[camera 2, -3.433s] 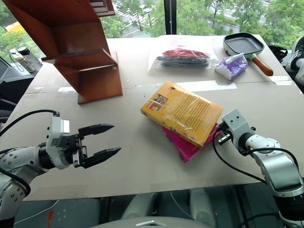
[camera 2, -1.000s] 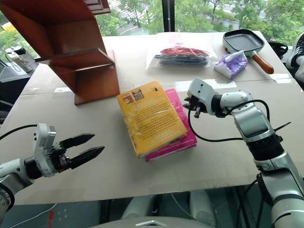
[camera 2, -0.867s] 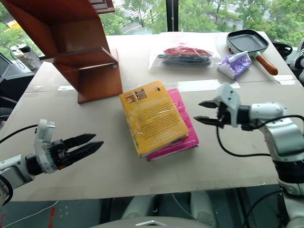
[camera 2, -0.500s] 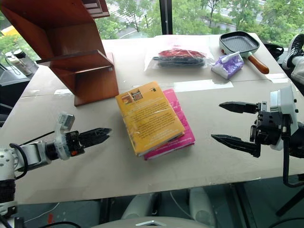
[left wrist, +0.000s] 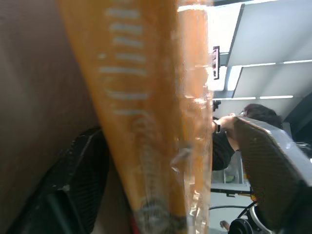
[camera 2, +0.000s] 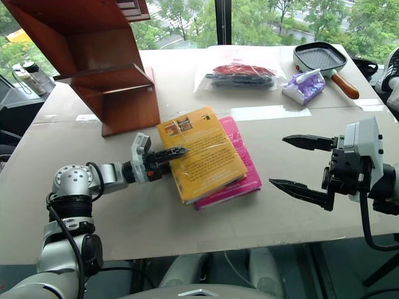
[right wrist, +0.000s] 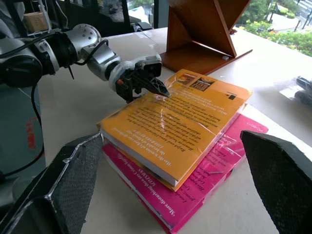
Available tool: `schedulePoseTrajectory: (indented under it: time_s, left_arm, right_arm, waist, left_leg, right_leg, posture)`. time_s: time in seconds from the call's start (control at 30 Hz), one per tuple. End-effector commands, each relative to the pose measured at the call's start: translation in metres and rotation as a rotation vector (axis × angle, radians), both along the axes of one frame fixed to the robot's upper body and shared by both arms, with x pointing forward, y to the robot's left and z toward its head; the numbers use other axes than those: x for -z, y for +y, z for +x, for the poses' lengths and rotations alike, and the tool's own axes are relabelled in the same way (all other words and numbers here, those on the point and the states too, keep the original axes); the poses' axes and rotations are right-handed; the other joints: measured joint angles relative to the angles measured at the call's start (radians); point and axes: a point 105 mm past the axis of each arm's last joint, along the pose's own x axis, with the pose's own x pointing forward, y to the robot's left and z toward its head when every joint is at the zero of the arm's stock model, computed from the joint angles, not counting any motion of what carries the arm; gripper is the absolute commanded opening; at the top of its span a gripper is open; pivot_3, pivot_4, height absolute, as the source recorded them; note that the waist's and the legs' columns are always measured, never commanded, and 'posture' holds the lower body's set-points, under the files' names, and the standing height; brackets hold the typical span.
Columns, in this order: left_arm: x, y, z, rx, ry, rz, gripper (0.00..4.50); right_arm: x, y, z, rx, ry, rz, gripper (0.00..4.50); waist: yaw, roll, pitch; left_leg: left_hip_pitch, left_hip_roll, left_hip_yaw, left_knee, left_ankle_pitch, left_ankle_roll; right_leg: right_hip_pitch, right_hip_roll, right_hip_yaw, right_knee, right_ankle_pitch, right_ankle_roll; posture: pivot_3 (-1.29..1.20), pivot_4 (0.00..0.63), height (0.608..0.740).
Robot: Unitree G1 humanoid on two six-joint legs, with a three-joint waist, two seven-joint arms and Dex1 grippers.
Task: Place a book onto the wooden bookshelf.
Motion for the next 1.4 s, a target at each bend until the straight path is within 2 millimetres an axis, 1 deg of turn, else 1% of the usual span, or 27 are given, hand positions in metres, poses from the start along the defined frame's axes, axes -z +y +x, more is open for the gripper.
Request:
schedulePoseTrajectory:
  time_s: [0.03, 0.07, 0.1, 0.13, 0.17, 0.23, 0.3, 0.37, 0.43, 0.53, 0.57, 0.63, 0.67, 0.7, 0.77, 0.8, 0.83, 0.93, 1.0, 1.03, 1.07, 1.17, 1.23, 1.3, 1.4]
  left_arm:
    - [-0.011, 0.007, -0.004, -0.003, -0.034, -0.052, 1.97]
    - [-0.014, 0.010, -0.006, -0.006, -0.044, -0.062, 1.34]
    - [-0.029, 0.021, -0.011, -0.013, -0.101, -0.067, 1.02]
    - [-0.044, 0.031, -0.018, -0.013, -0.166, -0.047, 0.96]
    - [-0.055, 0.037, -0.024, -0.011, -0.226, -0.011, 0.79]
    - [-0.089, 0.044, -0.032, -0.001, -0.372, 0.051, 0.69]
    - [-0.127, 0.044, -0.035, 0.004, -0.535, 0.144, 0.69]
    - [-0.160, 0.035, -0.038, 0.021, -0.686, 0.241, 0.69]
    - [-0.180, 0.019, -0.034, 0.006, -0.865, 0.488, 0.69]
    - [-0.225, -0.007, -0.035, -0.007, -1.302, 0.827, 0.69]
    - [-0.237, -0.012, -0.035, -0.016, -1.416, 0.910, 0.69]
    - [-0.265, -0.024, -0.036, -0.023, -1.697, 1.089, 0.69]
    - [-0.276, -0.027, -0.036, -0.026, -1.807, 1.177, 0.69]
    - [-0.289, -0.030, -0.035, -0.029, -1.947, 1.309, 0.69]
    - [-0.309, -0.022, -0.025, -0.083, -2.074, 1.544, 0.69]
    - [-0.316, -0.017, -0.022, -0.107, -2.106, 1.611, 0.69]
    - [-0.324, -0.015, -0.021, -0.134, -2.112, 1.632, 0.69]
    - [-0.327, 0.002, -0.010, -0.097, -2.023, 1.772, 0.69]
    - [-0.317, 0.030, 0.002, -0.026, -1.828, 1.917, 0.69]
    - [-0.308, 0.049, 0.007, 0.034, -1.688, 1.995, 0.69]
    - [-0.301, 0.061, 0.010, 0.075, -1.593, 2.041, 0.69]
    - [-0.286, 0.090, 0.012, 0.152, -1.334, 2.126, 0.69]
    - [-0.284, 0.101, 0.015, 0.151, -1.255, 2.178, 0.69]
    - [-0.275, 0.111, 0.020, 0.190, -1.170, 2.207, 0.69]
    - [-0.261, 0.120, 0.033, 0.256, -1.108, 2.225, 0.69]
  right_arm:
    - [-0.007, 0.005, -0.006, -0.013, -0.039, -0.008, 4.50]
    - [-0.007, 0.005, -0.006, -0.013, -0.038, -0.007, 4.50]
    - [-0.008, 0.006, -0.005, -0.013, -0.039, -0.001, 4.50]
    - [-0.008, 0.006, -0.004, -0.011, -0.040, 0.006, 4.50]
    - [-0.008, 0.005, -0.002, -0.008, -0.041, 0.011, 4.50]
    - [-0.009, 0.002, 0.002, -0.001, -0.046, 0.035, 4.50]
    - [-0.012, 0.001, 0.009, 0.007, -0.059, 0.060, 4.50]
    - [-0.015, -0.003, 0.019, 0.025, -0.079, 0.082, 4.50]
    - [-0.018, -0.008, 0.029, 0.052, -0.095, 0.094, 4.50]
    - [-0.022, -0.023, 0.039, 0.089, -0.113, 0.077, 4.50]
    - [-0.024, -0.028, 0.042, 0.100, -0.121, 0.080, 4.50]
    - [-0.028, -0.036, 0.049, 0.121, -0.141, 0.081, 4.50]
    - [-0.029, -0.040, 0.052, 0.128, -0.151, 0.075, 4.50]
    - [-0.031, -0.045, 0.055, 0.135, -0.163, 0.072, 4.50]
    - [-0.033, -0.052, 0.062, 0.151, -0.189, 0.077, 4.50]
    - [-0.033, -0.053, 0.064, 0.154, -0.196, 0.078, 4.50]
    - [-0.032, -0.055, 0.067, 0.161, -0.204, 0.079, 4.50]
    - [-0.029, -0.054, 0.072, 0.156, -0.218, 0.080, 4.50]
    - [-0.029, -0.051, 0.075, 0.142, -0.236, 0.086, 4.50]
    - [-0.029, -0.051, 0.076, 0.137, -0.242, 0.092, 4.50]
    - [-0.029, -0.050, 0.078, 0.134, -0.246, 0.095, 4.50]
    - [-0.034, -0.052, 0.083, 0.135, -0.278, 0.095, 4.50]
    - [-0.039, -0.051, 0.084, 0.128, -0.295, 0.112, 4.50]
    - [-0.043, -0.049, 0.085, 0.118, -0.310, 0.129, 4.50]
    - [-0.047, -0.045, 0.087, 0.108, -0.324, 0.154, 4.50]
  waist:
    - [0.002, 0.000, 0.000]
    - [0.002, 0.000, 0.000]
    - [0.001, 0.000, 0.000]
    - [-0.003, -0.001, 0.000]
    - [-0.013, -0.004, 0.001]
    - [-0.011, -0.004, 0.001]
    - [-0.001, -0.004, 0.001]
    - [0.012, -0.004, 0.001]
    - [0.020, -0.004, 0.001]
    - [0.025, -0.004, 0.000]
    - [0.025, -0.004, 0.001]
    - [0.024, -0.004, 0.002]
    - [0.023, -0.004, 0.002]
    - [0.021, -0.004, 0.002]
    - [0.017, -0.004, 0.002]
    - [0.015, -0.003, 0.001]
    - [0.012, -0.003, 0.001]
    - [0.000, -0.003, 0.002]
    - [-0.009, -0.003, 0.002]
    - [-0.014, -0.002, 0.003]
    - [-0.020, -0.002, 0.003]
    - [-0.032, -0.002, 0.004]
    - [-0.031, -0.002, 0.004]
    - [-0.029, -0.002, 0.004]
    - [-0.027, -0.002, 0.004]
  left_leg:
    - [0.000, 0.000, 0.000, 0.000, 0.000, 0.000]
    - [0.000, 0.000, -0.001, 0.000, 0.000, 0.000]
    - [0.000, 0.000, 0.000, 0.000, 0.000, 0.000]
    - [0.000, 0.000, 0.000, 0.000, 0.000, 0.000]
    - [0.000, 0.000, 0.000, 0.000, 0.000, 0.000]
    - [-0.001, 0.003, 0.000, -0.001, 0.000, 0.000]
    - [-0.003, 0.003, 0.000, 0.000, 0.000, 0.000]
    - [-0.004, 0.001, -0.001, 0.000, 0.000, 0.000]
    - [-0.004, -0.002, -0.001, 0.001, 0.000, 0.000]
    - [-0.003, -0.003, 0.000, 0.000, 0.000, 0.000]
    - [-0.003, -0.003, 0.001, -0.001, 0.000, 0.000]
    - [-0.003, -0.002, 0.003, -0.001, 0.000, 0.000]
    - [-0.004, -0.002, 0.006, -0.002, 0.000, 0.000]
    - [-0.004, -0.002, 0.008, -0.002, 0.000, 0.000]
    - [-0.004, -0.001, 0.010, -0.004, 0.000, 0.000]
    - [-0.004, -0.001, 0.011, -0.004, 0.000, 0.000]
    - [-0.003, -0.001, 0.013, -0.005, 0.000, 0.000]
    - [-0.004, 0.000, 0.012, -0.004, 0.000, 0.001]
    - [-0.004, -0.001, 0.013, -0.003, -0.002, 0.003]
    - [-0.004, -0.001, 0.013, -0.003, -0.002, 0.004]
    - [-0.004, -0.001, 0.013, -0.002, -0.003, 0.005]
    - [-0.004, -0.001, 0.013, -0.001, -0.004, 0.008]
    - [-0.005, -0.001, 0.013, 0.000, -0.005, 0.009]
    - [-0.005, 0.000, 0.012, 0.000, -0.005, 0.009]
    - [-0.005, 0.000, 0.011, 0.001, -0.005, 0.008]
  right_leg:
    - [0.000, 0.000, 0.000, 0.000, 0.000, 0.000]
    - [0.000, 0.000, -0.001, 0.000, 0.000, 0.000]
    - [0.000, 0.000, -0.001, 0.000, 0.000, 0.000]
    - [0.000, 0.000, -0.001, 0.000, 0.000, 0.000]
    - [0.000, 0.000, 0.000, 0.000, 0.000, 0.000]
    - [-0.003, -0.001, 0.001, 0.000, 0.000, 0.000]
    - [-0.005, -0.001, 0.000, 0.001, 0.000, 0.000]
    - [-0.004, -0.001, -0.001, 0.001, 0.000, 0.000]
    - [-0.003, -0.002, -0.002, 0.000, 0.000, 0.000]
    - [-0.001, -0.002, -0.001, -0.003, 0.001, 0.001]
    - [-0.001, -0.002, 0.000, -0.003, 0.001, 0.001]
    - [-0.001, -0.001, -0.001, -0.003, 0.001, 0.001]
    - [-0.002, 0.000, -0.001, -0.004, 0.001, 0.001]
    - [-0.003, 0.000, 0.000, -0.004, 0.001, 0.001]
    - [-0.003, 0.001, 0.002, -0.005, 0.001, 0.001]
    - [-0.003, 0.002, 0.002, -0.006, 0.001, 0.001]
    - [-0.003, 0.002, 0.003, -0.007, 0.001, 0.001]
    - [-0.004, 0.002, 0.003, -0.006, 0.001, 0.001]
    - [-0.004, 0.003, 0.003, -0.005, 0.000, 0.002]
    - [-0.004, 0.003, 0.004, -0.004, 0.000, 0.002]
    - [-0.004, 0.003, 0.004, -0.003, -0.001, 0.003]
    - [-0.005, 0.004, 0.004, -0.002, -0.001, 0.004]
    - [-0.005, 0.004, 0.004, -0.001, -0.001, 0.004]
    - [-0.005, 0.004, 0.003, -0.001, -0.001, 0.004]
    - [-0.005, 0.004, 0.002, -0.001, -0.001, 0.004]
  posture:
    - [0.00, 0.150, 0.740]
    - [0.00, 0.150, 0.740]
    - [0.00, 0.150, 0.740]
    - [0.00, 0.150, 0.740]
    - [0.00, 0.150, 0.740]
    - [0.00, 0.150, 0.740]
    - [0.00, 0.150, 0.740]
    - [0.00, 0.150, 0.740]
    - [0.00, 0.150, 0.740]
    - [0.00, 0.150, 0.740]
    - [0.00, 0.150, 0.740]
    - [0.00, 0.150, 0.740]
    - [0.00, 0.150, 0.740]
    - [0.00, 0.150, 0.740]
    - [0.00, 0.150, 0.740]
    - [0.00, 0.150, 0.740]
    - [0.00, 0.150, 0.740]
    - [0.00, 0.150, 0.740]
    - [0.00, 0.150, 0.740]
    - [0.00, 0.150, 0.740]
    - [0.00, 0.150, 0.740]
    - [0.00, 0.150, 0.740]
    - [0.00, 0.150, 0.740]
    - [0.00, 0.150, 0.740]
    - [0.00, 0.150, 0.740]
